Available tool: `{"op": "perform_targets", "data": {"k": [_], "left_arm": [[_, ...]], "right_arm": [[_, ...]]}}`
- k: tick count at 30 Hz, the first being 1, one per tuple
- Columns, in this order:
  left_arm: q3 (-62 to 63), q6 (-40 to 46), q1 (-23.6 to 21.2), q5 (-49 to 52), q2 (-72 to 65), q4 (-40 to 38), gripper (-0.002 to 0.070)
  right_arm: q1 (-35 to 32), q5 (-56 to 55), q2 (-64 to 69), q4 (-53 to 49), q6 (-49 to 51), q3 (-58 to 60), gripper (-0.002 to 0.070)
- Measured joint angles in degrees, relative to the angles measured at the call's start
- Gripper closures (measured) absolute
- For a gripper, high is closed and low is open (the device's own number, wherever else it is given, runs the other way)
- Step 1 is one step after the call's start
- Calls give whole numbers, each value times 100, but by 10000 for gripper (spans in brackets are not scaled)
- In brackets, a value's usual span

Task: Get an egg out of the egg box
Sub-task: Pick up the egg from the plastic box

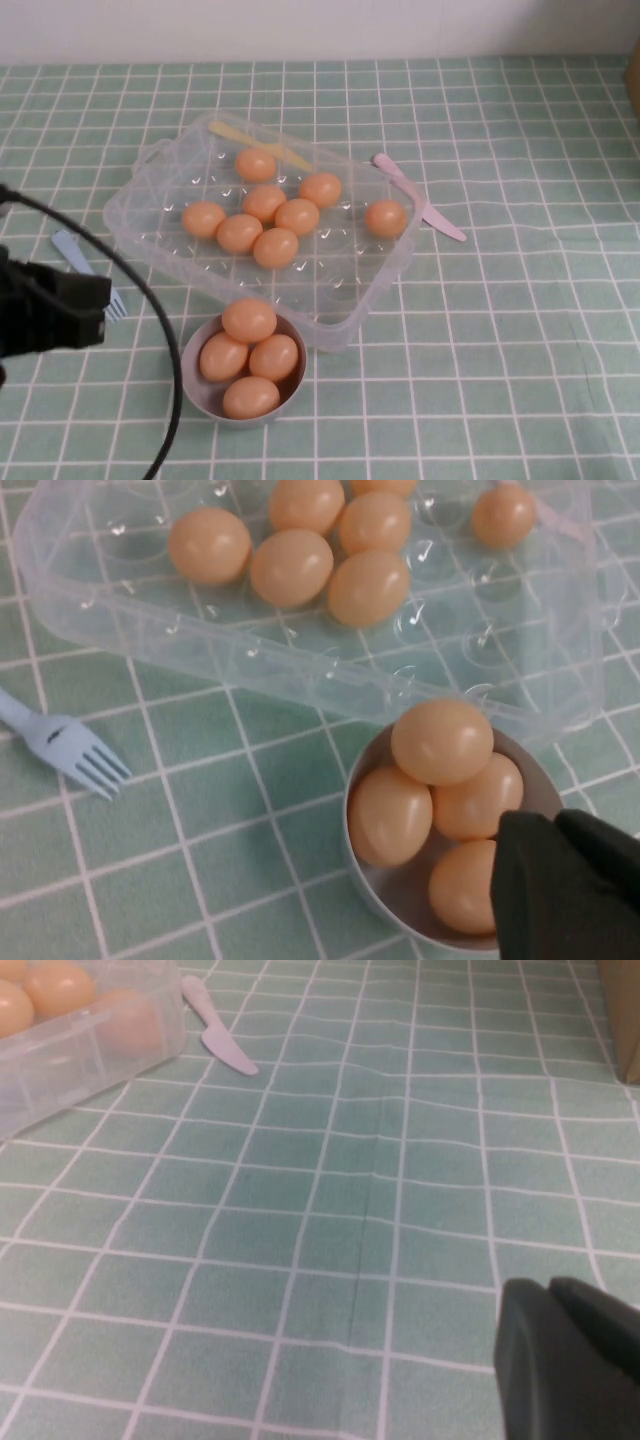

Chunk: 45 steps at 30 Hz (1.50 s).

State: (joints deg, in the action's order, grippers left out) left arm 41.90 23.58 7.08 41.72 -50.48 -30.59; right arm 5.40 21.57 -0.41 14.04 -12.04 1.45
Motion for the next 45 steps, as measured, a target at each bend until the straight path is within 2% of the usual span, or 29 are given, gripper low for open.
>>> {"op": "perform_targets", "data": {"k": [4, 10, 22, 28, 40, 45], "left_arm": [[1092, 383, 0, 583, -1100, 268, 678], [2566, 432, 34, 1506, -2446, 929, 678], [4711, 534, 898, 2743, -4394, 2352, 678], [5518, 1271, 1217, 2839, -5192, 3059, 678], [5837, 3634, 1327, 2867, -6021, 3221, 678], [5953, 4153, 1327, 2867, -6362, 3261, 678]], "right_arm": [[0, 0, 0, 3, 0, 0, 694], [0, 0, 0, 13, 0, 0, 694], [0, 0, 0, 13, 0, 0, 694], [0, 0, 0, 13, 0, 0, 694], [0, 0, 0, 13, 0, 0, 694], [0, 0, 0, 13, 0, 0, 694]]}}
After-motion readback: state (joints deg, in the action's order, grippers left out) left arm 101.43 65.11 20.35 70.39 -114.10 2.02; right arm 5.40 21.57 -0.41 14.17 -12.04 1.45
